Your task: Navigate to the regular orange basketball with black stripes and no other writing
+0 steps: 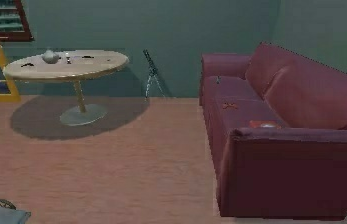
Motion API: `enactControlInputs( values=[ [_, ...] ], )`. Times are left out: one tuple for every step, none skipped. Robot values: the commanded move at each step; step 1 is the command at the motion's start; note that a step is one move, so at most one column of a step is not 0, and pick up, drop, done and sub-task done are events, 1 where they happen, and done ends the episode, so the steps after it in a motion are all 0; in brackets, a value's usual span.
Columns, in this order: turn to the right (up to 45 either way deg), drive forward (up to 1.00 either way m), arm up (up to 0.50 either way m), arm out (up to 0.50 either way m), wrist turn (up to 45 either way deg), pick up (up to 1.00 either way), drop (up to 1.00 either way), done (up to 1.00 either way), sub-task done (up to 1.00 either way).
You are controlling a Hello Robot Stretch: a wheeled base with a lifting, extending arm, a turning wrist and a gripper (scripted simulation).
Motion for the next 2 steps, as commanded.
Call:
enactControlInputs(
  values=[
    [0.0,0.30,0.00,0.00,0.0,0.00,0.00,0.00,0.00],
    [-24.0,0.00,0.00,0.00,0.0,0.00,0.00,0.00,0.00]
  ],
)
